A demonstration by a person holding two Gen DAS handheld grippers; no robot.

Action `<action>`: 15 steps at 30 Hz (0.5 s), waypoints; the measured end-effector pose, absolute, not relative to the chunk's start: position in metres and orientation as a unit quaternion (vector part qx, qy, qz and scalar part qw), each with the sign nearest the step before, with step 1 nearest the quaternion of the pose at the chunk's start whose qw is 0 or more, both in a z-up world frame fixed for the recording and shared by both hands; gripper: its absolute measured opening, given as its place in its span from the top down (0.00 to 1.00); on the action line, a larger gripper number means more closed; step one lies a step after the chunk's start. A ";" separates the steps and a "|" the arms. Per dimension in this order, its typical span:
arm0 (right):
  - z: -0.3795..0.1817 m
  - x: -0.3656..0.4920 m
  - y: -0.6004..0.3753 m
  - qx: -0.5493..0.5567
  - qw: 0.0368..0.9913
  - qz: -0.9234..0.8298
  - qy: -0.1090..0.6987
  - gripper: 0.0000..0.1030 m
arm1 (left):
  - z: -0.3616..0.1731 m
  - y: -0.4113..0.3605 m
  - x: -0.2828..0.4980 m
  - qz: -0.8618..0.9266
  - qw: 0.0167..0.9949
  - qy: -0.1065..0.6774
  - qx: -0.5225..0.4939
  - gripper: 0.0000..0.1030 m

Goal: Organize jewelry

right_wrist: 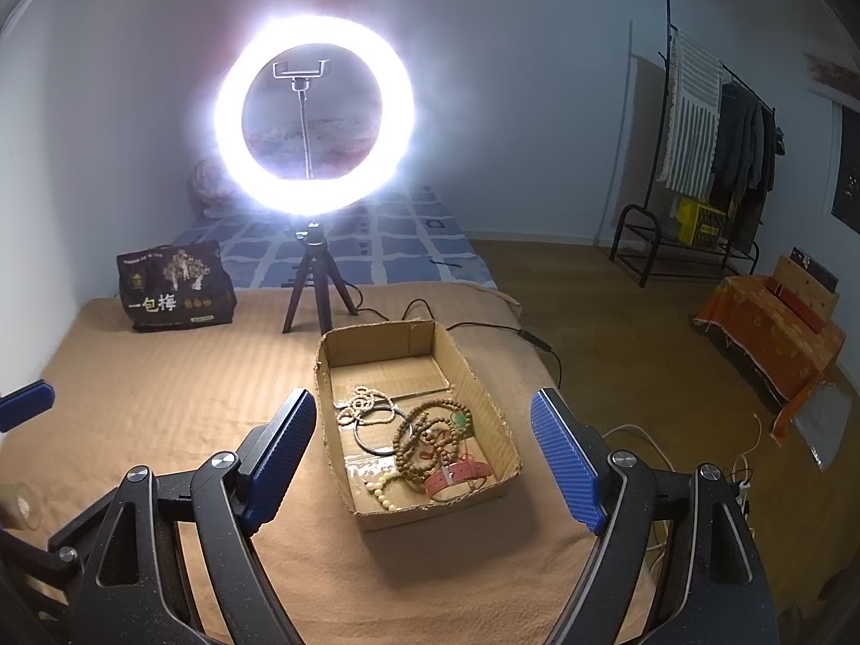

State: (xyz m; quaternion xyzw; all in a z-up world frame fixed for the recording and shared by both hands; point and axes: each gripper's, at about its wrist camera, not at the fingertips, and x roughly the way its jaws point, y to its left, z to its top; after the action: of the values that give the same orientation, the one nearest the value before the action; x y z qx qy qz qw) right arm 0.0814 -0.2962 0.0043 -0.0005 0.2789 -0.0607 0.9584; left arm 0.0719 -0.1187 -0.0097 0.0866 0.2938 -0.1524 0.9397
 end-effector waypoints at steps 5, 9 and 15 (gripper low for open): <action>0.004 0.081 -0.297 -0.001 0.958 -0.060 0.279 0.20 | -0.010 -0.119 0.072 -0.152 0.940 0.293 0.085 0.01; 0.004 0.081 -0.296 -0.001 0.958 -0.061 0.279 0.20 | -0.011 -0.120 0.072 -0.152 0.940 0.293 0.086 0.01; 0.004 0.081 -0.297 -0.002 0.958 -0.060 0.279 0.20 | -0.010 -0.121 0.072 -0.153 0.940 0.292 0.086 0.01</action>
State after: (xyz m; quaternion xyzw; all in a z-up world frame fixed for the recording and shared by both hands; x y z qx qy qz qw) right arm 0.0809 -0.2969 0.0040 -0.0018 0.2792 -0.0604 0.9583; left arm 0.0721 -0.1213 -0.0104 0.0860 0.2923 -0.1533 0.9400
